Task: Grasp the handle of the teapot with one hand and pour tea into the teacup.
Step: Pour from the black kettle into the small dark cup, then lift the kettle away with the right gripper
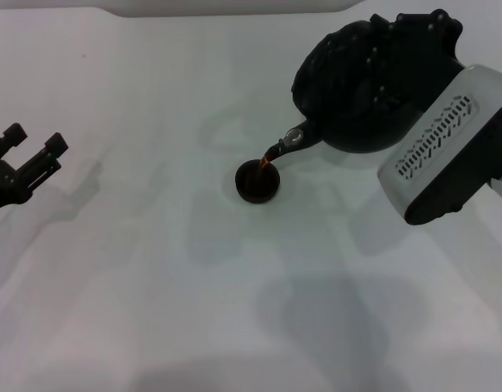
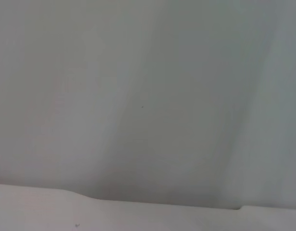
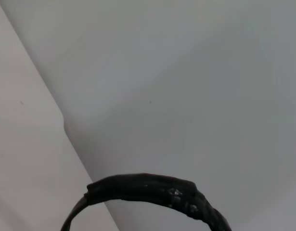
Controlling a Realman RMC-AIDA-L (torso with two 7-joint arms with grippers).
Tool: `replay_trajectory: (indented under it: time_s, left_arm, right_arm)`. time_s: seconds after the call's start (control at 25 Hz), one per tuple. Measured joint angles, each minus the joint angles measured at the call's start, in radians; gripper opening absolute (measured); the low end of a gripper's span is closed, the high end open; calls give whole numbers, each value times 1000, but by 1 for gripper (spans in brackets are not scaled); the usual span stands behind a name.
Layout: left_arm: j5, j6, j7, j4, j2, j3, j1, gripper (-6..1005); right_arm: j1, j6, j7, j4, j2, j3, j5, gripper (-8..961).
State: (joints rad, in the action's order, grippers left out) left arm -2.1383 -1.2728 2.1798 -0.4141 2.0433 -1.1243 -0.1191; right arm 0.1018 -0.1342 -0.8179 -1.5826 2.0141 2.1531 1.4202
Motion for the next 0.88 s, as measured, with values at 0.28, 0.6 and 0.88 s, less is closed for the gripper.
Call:
replay_trajectory:
  time_s: [0.28, 0.6, 0.88]
  left_arm:
    - [0, 7, 0, 5, 0, 0, -10, 789]
    - [0, 13, 0, 5, 0, -1, -10, 789]
    - [0, 15, 0, 4, 0, 0, -10, 789]
  right_arm:
    - [-1, -6, 0, 5, 0, 1, 0, 105]
    - [-2, -7, 0, 10, 0, 1, 0, 106]
    - [-8, -7, 0, 18, 0, 1, 0, 106]
